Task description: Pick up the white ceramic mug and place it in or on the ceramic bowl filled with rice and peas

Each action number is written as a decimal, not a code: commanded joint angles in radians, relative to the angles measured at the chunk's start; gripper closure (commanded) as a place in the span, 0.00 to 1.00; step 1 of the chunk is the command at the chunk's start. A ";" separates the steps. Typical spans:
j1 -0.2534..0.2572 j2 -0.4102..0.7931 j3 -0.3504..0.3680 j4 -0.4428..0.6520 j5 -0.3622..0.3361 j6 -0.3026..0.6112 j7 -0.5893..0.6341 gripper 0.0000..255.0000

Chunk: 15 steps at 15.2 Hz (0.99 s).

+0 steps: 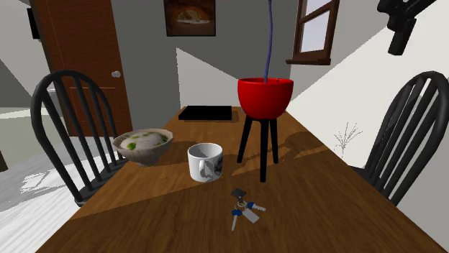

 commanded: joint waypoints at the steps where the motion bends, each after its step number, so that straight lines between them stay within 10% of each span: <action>1: 0.000 0.000 0.000 0.000 0.000 0.000 0.000 0.00; 15: 0.073 0.340 0.227 0.019 0.083 0.257 0.186 0.00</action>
